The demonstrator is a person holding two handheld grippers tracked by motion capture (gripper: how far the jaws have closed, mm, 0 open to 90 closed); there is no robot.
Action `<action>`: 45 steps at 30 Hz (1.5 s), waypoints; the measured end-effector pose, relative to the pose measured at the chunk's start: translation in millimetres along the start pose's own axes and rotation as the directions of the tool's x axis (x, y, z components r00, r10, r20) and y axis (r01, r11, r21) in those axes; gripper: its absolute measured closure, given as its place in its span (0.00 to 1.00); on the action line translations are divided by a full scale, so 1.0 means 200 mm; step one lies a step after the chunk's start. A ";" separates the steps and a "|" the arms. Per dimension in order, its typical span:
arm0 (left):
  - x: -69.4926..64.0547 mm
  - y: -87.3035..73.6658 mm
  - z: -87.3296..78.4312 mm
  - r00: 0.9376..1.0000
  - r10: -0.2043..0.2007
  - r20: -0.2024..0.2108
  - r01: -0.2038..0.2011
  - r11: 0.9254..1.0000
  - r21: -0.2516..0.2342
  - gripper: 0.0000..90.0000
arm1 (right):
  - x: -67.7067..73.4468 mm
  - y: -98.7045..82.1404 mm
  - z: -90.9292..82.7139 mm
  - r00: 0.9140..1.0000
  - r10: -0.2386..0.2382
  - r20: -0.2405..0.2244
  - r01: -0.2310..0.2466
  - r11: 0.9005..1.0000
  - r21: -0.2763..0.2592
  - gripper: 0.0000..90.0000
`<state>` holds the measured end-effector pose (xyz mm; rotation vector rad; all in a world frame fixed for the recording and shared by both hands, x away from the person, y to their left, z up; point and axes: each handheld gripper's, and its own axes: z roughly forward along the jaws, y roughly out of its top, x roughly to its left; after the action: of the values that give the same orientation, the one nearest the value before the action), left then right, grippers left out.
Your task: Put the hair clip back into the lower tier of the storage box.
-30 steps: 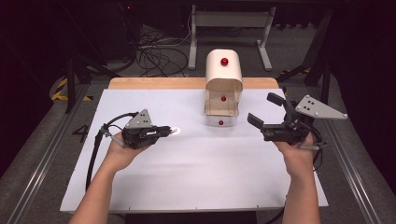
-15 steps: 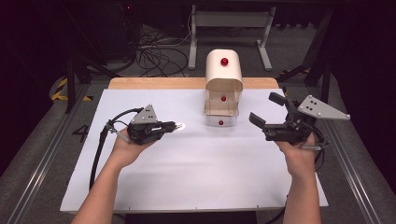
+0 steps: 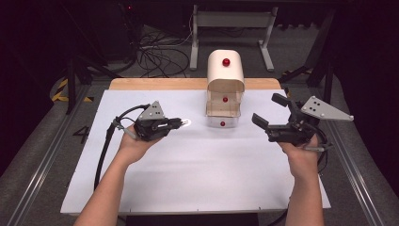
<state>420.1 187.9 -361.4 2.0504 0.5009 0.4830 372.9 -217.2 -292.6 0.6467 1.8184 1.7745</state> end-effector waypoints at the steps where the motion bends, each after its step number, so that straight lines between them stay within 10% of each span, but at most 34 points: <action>1: 0.00 0.00 0.01 1.000 -0.001 -0.002 0.001 1.000 0.000 0.93 | 0.00 0.00 0.00 1.000 0.000 0.003 0.000 1.000 -0.001 0.03; 45: -0.02 0.15 0.27 0.998 -0.009 -0.068 0.005 0.999 -0.054 0.93 | -0.03 -0.01 -0.01 1.000 0.009 -0.004 -0.009 1.000 -0.006 0.04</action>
<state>449.5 134.1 -362.7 1.9851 0.5297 0.5576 376.3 -223.4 -295.3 0.6504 1.8153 1.7873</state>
